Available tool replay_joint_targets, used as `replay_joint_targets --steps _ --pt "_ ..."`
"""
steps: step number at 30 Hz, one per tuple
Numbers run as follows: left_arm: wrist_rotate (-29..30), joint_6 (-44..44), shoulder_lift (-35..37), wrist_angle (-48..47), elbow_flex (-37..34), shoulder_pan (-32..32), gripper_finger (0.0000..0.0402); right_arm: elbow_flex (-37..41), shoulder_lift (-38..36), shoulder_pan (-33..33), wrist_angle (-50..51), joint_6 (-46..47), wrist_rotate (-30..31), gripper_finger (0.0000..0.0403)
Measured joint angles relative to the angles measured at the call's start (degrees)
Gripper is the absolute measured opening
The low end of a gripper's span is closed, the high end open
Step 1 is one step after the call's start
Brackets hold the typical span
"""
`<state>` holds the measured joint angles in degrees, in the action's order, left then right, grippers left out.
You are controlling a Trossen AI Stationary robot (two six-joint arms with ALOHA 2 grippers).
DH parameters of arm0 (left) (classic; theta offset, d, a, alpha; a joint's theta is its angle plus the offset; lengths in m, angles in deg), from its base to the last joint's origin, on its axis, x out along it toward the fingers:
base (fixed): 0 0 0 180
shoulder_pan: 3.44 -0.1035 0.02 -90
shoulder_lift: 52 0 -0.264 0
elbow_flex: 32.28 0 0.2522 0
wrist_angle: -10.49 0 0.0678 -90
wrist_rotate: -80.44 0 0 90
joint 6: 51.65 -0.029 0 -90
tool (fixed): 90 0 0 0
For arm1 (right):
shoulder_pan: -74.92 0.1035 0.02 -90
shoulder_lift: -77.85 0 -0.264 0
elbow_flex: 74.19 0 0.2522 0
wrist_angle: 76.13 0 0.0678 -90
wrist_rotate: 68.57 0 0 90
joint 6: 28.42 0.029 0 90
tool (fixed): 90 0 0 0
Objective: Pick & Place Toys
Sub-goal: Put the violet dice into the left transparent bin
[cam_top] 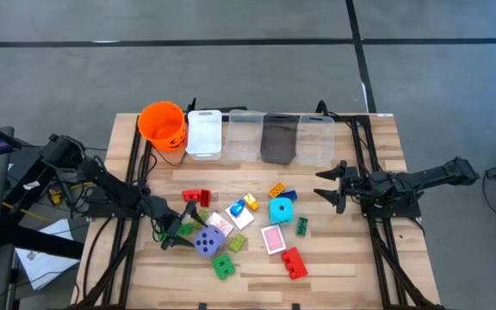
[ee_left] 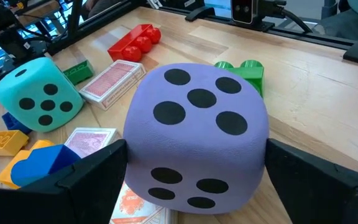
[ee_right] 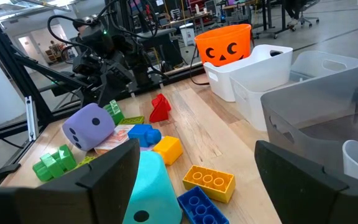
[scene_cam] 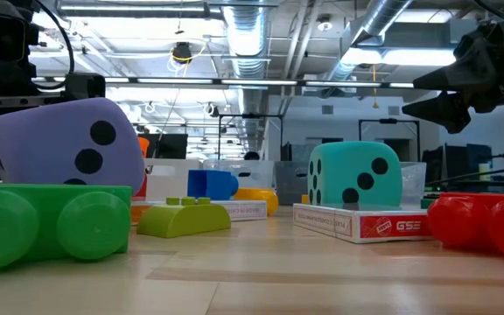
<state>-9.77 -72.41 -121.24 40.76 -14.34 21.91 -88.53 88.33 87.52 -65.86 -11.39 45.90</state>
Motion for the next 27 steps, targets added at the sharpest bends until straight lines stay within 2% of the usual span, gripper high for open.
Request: replay_joint_targets --steps 9,19,22,27 --pt "0.0 0.1 0.0 1.0 0.0 0.0 0.0351 0.0 0.0 0.0 0.0 0.0 0.0 0.0311" --pt "0.4 0.2 0.1 10.3 0.0 -0.1 0.0349 0.0 0.0 0.0 0.0 0.0 0.0 0.0311" --pt "2.9 0.1 0.1 13.2 0.0 -0.5 0.0348 0.0 0.0 0.0 0.0 0.0 0.0 0.0311" --pt "11.1 -0.1 0.1 19.3 0.0 -2.6 0.0350 0.0 0.0 0.0 0.0 0.0 0.0 0.0311"
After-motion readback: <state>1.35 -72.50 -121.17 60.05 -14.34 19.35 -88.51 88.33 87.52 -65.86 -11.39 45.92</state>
